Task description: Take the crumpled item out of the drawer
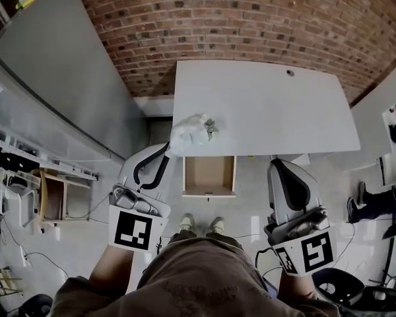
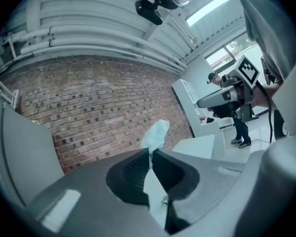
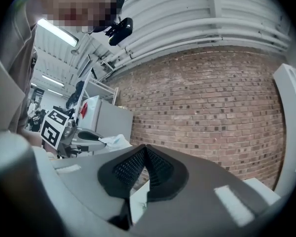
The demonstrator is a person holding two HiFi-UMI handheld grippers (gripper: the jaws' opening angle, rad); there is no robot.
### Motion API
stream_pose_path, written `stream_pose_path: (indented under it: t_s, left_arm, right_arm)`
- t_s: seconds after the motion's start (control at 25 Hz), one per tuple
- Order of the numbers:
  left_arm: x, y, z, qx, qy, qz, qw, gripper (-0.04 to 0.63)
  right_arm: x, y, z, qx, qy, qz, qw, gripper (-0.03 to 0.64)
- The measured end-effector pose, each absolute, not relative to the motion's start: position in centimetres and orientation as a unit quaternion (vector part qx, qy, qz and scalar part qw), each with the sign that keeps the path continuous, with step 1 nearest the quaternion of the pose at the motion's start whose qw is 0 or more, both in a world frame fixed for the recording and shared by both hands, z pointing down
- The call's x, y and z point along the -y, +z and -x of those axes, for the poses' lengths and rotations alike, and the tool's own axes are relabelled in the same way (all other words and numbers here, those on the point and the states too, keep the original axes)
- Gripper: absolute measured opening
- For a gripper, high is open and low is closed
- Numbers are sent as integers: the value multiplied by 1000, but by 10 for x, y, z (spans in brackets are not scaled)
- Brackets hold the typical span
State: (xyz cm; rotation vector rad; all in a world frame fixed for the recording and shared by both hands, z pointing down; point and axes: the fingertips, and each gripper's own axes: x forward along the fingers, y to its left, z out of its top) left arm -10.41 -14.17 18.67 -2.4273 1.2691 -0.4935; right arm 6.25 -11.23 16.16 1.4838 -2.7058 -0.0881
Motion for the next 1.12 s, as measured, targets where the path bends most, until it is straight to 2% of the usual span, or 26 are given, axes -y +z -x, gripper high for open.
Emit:
stream_pose_path:
  t_s: [0.12, 0.28, 1.12]
  left_arm:
    - [135, 177, 120, -471, -155, 852, 166, 21]
    - [130, 168, 145, -521, -89, 842, 106, 21]
    - [139, 169, 172, -529, -96, 836, 106, 21]
  right_arm:
    - [110, 151, -58, 878, -29, -478, 3, 28]
    - [108, 145, -50, 886, -19, -462, -22, 26]
    - [121, 147, -15, 899, -21, -437, -7, 26]
